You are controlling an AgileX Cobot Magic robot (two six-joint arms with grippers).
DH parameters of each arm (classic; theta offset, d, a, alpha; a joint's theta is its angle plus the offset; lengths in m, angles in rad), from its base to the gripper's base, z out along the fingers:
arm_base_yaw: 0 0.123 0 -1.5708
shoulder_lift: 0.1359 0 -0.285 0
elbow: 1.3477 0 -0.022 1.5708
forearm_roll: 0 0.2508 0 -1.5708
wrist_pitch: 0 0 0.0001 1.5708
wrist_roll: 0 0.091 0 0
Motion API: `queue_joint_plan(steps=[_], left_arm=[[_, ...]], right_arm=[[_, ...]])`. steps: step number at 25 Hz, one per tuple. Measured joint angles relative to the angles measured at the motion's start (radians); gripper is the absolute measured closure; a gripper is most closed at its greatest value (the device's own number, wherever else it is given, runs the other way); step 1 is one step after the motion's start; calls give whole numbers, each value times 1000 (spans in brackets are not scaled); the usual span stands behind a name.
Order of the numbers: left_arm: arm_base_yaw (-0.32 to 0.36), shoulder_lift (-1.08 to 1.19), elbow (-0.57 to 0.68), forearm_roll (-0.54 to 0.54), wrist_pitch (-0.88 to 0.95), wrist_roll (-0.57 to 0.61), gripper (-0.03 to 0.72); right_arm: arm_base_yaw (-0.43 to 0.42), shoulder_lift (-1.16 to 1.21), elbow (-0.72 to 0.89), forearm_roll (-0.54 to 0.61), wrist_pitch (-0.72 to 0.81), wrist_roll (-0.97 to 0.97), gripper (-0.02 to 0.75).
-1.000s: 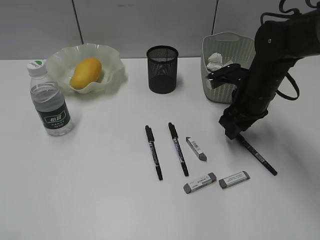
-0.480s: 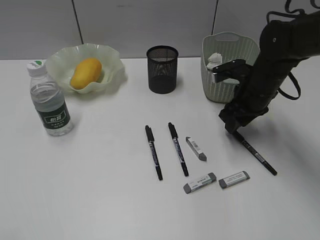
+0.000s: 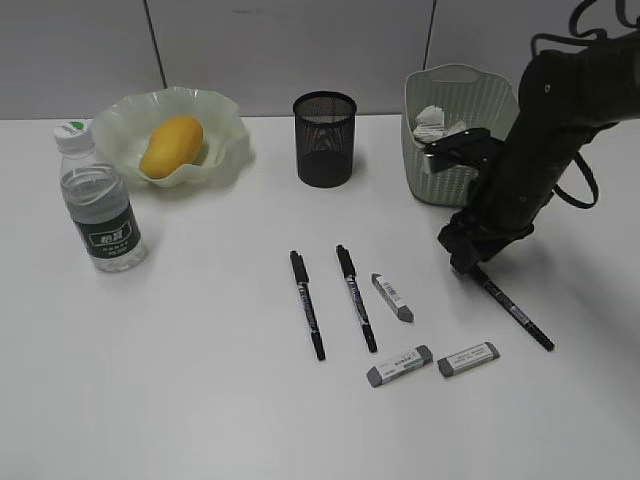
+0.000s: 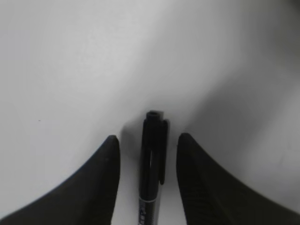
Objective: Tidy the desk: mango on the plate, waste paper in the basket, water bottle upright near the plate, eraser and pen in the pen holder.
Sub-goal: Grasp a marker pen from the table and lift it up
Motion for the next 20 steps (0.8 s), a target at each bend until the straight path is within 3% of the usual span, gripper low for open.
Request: queue_joint_plan(steps=[8, 13, 20], left_arm=[[0, 0, 0, 0, 0, 0, 312], [0, 0, 0, 0, 0, 0, 315], [0, 0, 0, 0, 0, 0, 323]], right_arm=[[0, 22, 0, 4, 0, -1, 442], [0, 24, -1, 6, 0, -1, 587], [1, -13, 0, 11, 4, 26, 594]])
